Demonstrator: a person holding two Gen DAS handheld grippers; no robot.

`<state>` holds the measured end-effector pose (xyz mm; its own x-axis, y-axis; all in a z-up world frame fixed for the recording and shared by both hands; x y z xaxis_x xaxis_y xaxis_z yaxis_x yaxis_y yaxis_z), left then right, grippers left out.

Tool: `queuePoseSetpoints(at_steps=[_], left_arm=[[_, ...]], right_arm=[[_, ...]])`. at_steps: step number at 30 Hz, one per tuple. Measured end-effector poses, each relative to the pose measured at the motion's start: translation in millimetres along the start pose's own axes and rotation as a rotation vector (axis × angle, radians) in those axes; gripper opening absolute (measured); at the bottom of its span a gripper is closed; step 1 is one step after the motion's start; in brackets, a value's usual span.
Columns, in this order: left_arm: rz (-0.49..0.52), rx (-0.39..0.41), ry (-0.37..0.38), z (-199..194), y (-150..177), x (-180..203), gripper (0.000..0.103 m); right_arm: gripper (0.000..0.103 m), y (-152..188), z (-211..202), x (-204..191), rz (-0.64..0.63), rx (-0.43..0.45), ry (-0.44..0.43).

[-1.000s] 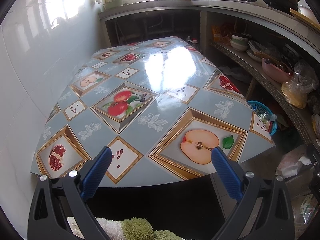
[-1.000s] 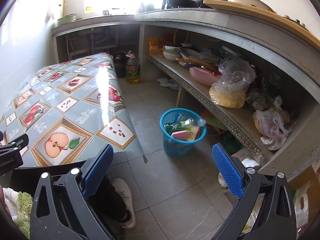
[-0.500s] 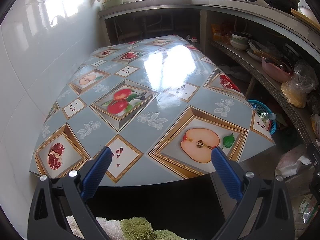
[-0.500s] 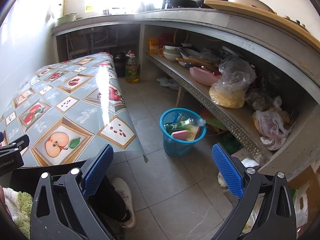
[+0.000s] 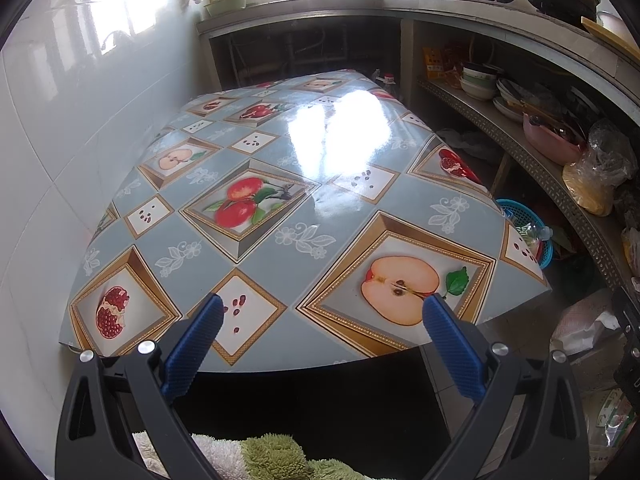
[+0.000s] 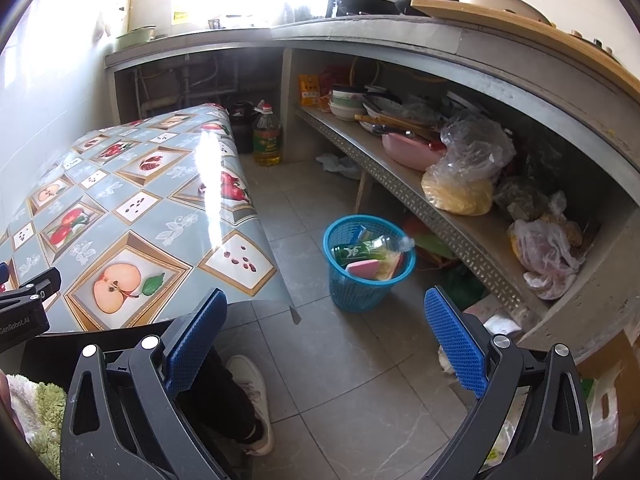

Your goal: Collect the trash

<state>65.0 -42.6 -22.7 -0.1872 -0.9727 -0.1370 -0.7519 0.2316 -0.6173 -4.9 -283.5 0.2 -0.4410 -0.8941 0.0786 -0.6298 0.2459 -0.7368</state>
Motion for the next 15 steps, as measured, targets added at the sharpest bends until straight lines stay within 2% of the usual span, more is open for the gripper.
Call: queuePoseSetpoints(at_steps=[15], left_arm=[[0.001, -0.001, 0.0, 0.0, 0.0, -0.3, 0.098]], right_arm=[[0.095, 0.9, -0.7, 0.9, 0.002, 0.003, 0.001]])
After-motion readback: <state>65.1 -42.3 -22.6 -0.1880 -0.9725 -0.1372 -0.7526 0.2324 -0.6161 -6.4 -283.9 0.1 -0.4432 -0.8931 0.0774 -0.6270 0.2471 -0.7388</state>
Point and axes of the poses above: each gripper's, at about its wrist camera, not at the fingertips, and z roughly the way its jaws point, x to its right, y to its underside, the point moved 6 cm from there along z, roughly the way its jaws point, and after that the axes turned 2 degrees about z, right-handed, at the moved point
